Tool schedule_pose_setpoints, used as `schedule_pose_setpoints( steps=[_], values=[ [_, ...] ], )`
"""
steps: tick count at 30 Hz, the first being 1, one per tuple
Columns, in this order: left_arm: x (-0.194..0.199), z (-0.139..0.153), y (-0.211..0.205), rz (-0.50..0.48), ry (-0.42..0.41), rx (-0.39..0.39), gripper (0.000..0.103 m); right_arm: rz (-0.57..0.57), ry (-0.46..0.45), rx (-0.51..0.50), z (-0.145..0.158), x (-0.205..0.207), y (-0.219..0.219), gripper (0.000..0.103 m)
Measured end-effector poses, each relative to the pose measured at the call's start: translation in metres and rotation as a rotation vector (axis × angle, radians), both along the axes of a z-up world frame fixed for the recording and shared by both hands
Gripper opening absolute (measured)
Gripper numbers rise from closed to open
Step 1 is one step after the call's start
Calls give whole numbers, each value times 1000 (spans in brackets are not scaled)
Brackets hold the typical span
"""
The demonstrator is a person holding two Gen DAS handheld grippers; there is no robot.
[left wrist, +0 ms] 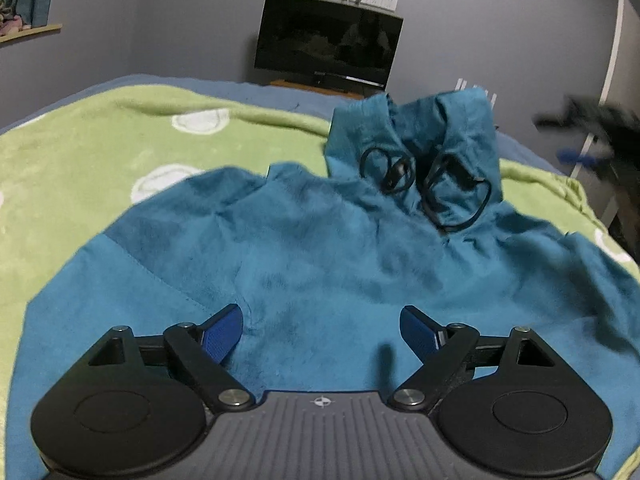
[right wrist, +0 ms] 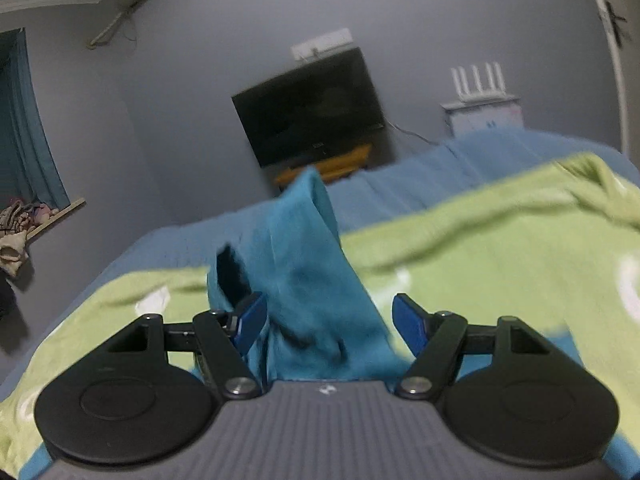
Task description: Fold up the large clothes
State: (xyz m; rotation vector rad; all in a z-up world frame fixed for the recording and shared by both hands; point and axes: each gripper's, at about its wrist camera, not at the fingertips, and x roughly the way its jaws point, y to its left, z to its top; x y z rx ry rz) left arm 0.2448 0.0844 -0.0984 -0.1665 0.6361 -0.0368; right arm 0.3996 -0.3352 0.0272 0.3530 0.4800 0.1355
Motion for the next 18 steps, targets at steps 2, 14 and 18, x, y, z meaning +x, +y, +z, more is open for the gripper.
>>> schedule_pose_setpoints(
  steps=[2,14,18],
  values=[
    [4,-7,2,1,21,6,87,-20,-3,16,2,37,7,70],
    [12,-25,5,-29,53,-1,87,1,31,-97,-2,161,47,45],
    [12,-24,5,-29,51,-4,87,67,5,-45,-3,149,40,3]
  ],
)
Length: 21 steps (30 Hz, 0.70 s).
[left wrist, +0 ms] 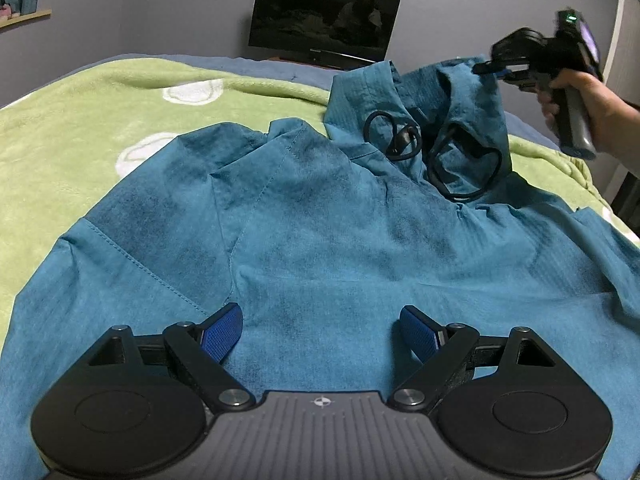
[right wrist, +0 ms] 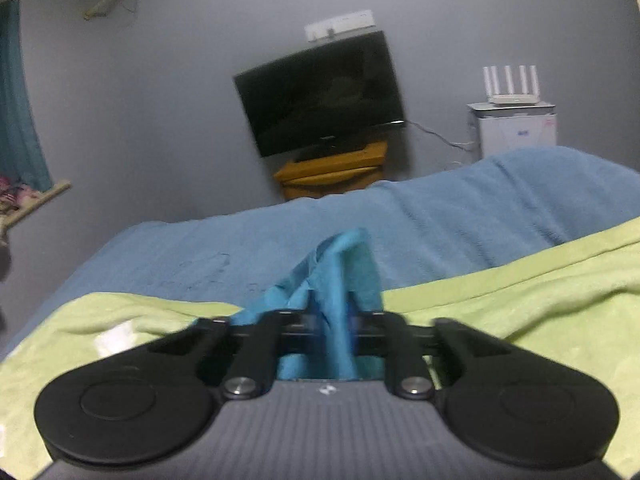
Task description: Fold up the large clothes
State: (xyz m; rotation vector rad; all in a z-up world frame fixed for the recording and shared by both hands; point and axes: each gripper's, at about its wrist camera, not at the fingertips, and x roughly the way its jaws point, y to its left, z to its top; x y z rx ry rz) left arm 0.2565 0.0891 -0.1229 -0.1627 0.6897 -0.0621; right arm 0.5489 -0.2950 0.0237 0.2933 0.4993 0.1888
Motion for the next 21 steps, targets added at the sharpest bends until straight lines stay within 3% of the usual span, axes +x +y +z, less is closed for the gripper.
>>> schedule_pose_setpoints(
  steps=[5,11,15,21],
  values=[
    [-2,0,2,4,-7,-16,87,83,-130,-15,14,-63,-7,1],
    [-10,5,4,19,-20,-26,83,138,-222,-98,15,-188,-15,0],
    [-17,9,5,36,-25,-27,82,154,-195,-118,-1,-266,-21,0],
    [-32,21,2,62,-44,-1,81,123,-25,-107,-36,-330,-38,0]
  ],
)
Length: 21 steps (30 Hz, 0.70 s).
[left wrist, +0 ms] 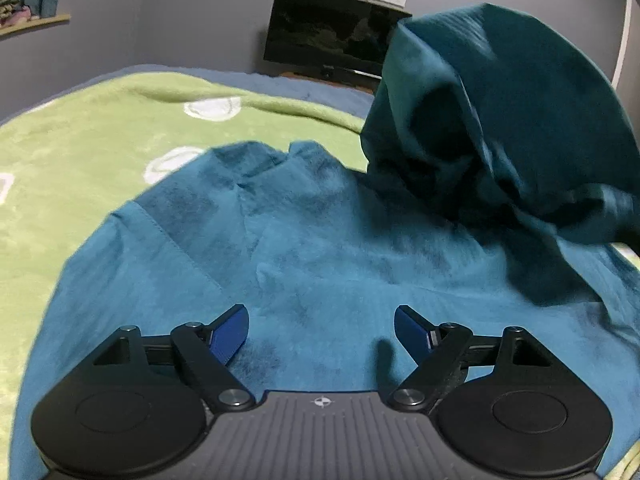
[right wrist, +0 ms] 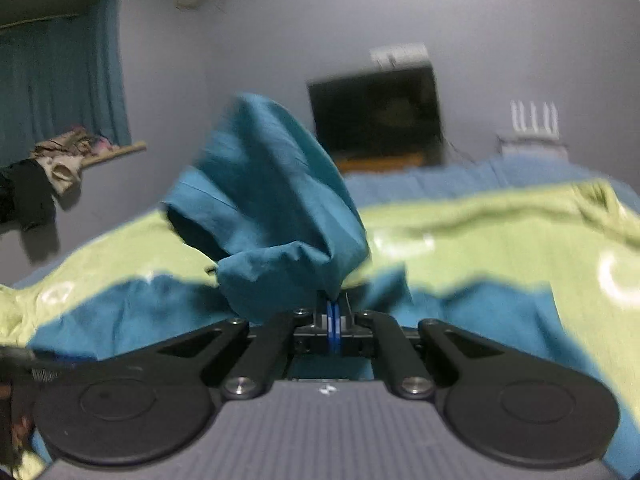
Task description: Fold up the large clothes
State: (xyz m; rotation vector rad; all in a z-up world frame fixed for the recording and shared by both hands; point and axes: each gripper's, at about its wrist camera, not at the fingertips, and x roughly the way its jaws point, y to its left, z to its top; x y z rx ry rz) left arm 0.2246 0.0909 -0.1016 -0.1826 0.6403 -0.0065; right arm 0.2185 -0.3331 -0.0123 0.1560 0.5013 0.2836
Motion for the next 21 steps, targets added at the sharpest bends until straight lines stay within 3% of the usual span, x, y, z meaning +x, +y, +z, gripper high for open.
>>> schedule_pose_setpoints(
  steps=[4,6,8,11,15,18,20,21],
  values=[
    [-16,21,2,32,-78,-23,81,-91,148,35,-9,-21,-15,0],
    [-23,36,5,45,-130,-53,81,-170,200,135,-10,-31,-30,0],
    [-28,54,6,56,-197,-100,83,-215,204,238,-9,-39,-43,3],
    [-24,75,1,33,-261,-145,85,-249,174,294,-7,-42,-52,19],
    [6,87,-26,-25,-245,-95,85,-268,144,338,-9,-32,-50,41],
    [32,81,-48,-80,-201,-58,82,-246,187,373,-20,-8,-42,46],
    [51,67,-59,-137,-99,-36,63,-235,233,390,-30,0,-41,49],
    [55,59,-65,-152,-55,-27,60,-236,247,401,-35,4,-41,51]
  ],
)
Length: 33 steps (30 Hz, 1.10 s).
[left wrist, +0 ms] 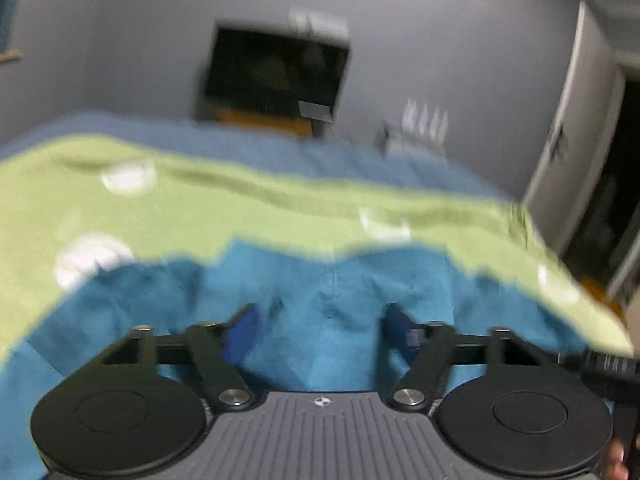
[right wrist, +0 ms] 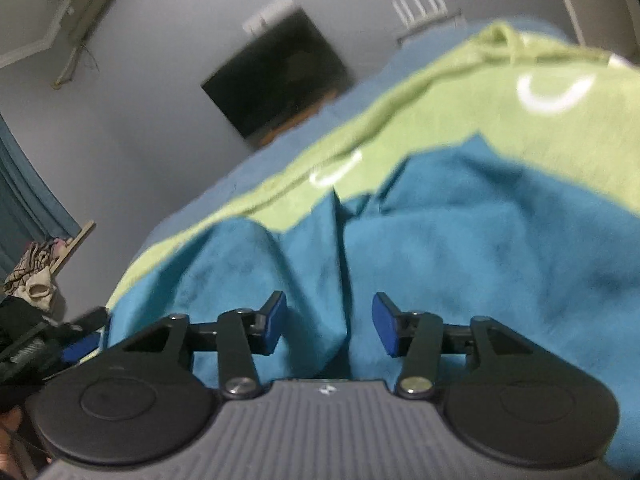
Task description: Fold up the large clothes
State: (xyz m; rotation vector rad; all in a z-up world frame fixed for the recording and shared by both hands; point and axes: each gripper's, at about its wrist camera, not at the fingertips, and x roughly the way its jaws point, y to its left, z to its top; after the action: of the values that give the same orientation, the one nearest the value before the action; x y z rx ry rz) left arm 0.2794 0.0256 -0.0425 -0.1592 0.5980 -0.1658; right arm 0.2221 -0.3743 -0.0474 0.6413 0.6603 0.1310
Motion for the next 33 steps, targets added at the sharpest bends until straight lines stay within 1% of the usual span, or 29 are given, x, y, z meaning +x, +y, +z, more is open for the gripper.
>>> schedule_pose_setpoints(
  steps=[1,2,3,5,6,7,8,9,11,12,13,14,15,16,17,18,20,21,23,24,25,26,28,29,31,33],
  values=[
    [5,-10,-3,-14,54,9,54,1,9,10,-4,3,-1,53],
    [8,-21,-6,-28,105,15,44,4,19,24,-9,7,-1,53],
    [10,-31,-8,-36,137,29,42,11,32,45,-14,10,-2,53],
    [11,-48,-12,-48,173,65,31,43,50,90,-23,19,0,53],
    [13,-53,-13,-49,185,66,28,59,49,107,-26,22,1,52],
    [14,-57,-14,-52,199,59,23,76,27,110,-26,22,3,46],
    [14,-57,-16,-65,199,47,21,82,-15,90,-22,22,5,26],
    [15,-55,-18,-80,195,33,21,78,-65,53,-15,20,7,19],
    [11,-51,-29,-121,177,35,21,39,-131,-14,-4,18,8,18],
    [10,-51,-37,-143,171,68,21,22,-139,-50,-3,18,7,18],
    [9,-54,-45,-154,170,111,21,14,-122,-89,-4,21,8,18],
    [9,-59,-53,-166,175,172,22,14,-90,-117,-9,24,9,19],
    [9,-64,-57,-173,184,207,24,15,-39,-141,-16,28,12,19],
    [10,-70,-59,-177,199,233,26,14,-11,-158,-20,30,14,21],
    [10,-75,-60,-181,205,238,26,10,-9,-170,-20,29,16,22],
    [9,-77,-59,-182,198,238,28,1,-25,-189,-18,27,18,26],
    [10,-77,-59,-184,192,228,32,-25,-91,-271,-7,20,27,34],
    [11,-75,-61,-185,191,220,35,-29,-139,-310,-2,17,30,34],
    [10,-70,-56,-181,182,204,53,-29,-213,-346,8,10,36,34],
    [8,-67,-54,-177,170,198,58,-21,-244,-353,11,8,39,34],
    [4,-64,-53,-170,159,197,67,0,-267,-358,14,6,43,34],
    [2,-61,-51,-156,144,199,71,27,-276,-366,15,7,47,34],
    [-3,-57,-48,-126,130,212,71,96,-256,-395,12,13,57,34],
    [-1,-58,-47,-115,143,217,71,137,-235,-409,7,16,63,34],
    [-1,-60,-44,-104,164,217,69,191,-168,-465,-2,24,74,34],
    [-1,-61,-43,-100,173,219,69,217,-97,-524,-13,32,81,33]
  ],
)
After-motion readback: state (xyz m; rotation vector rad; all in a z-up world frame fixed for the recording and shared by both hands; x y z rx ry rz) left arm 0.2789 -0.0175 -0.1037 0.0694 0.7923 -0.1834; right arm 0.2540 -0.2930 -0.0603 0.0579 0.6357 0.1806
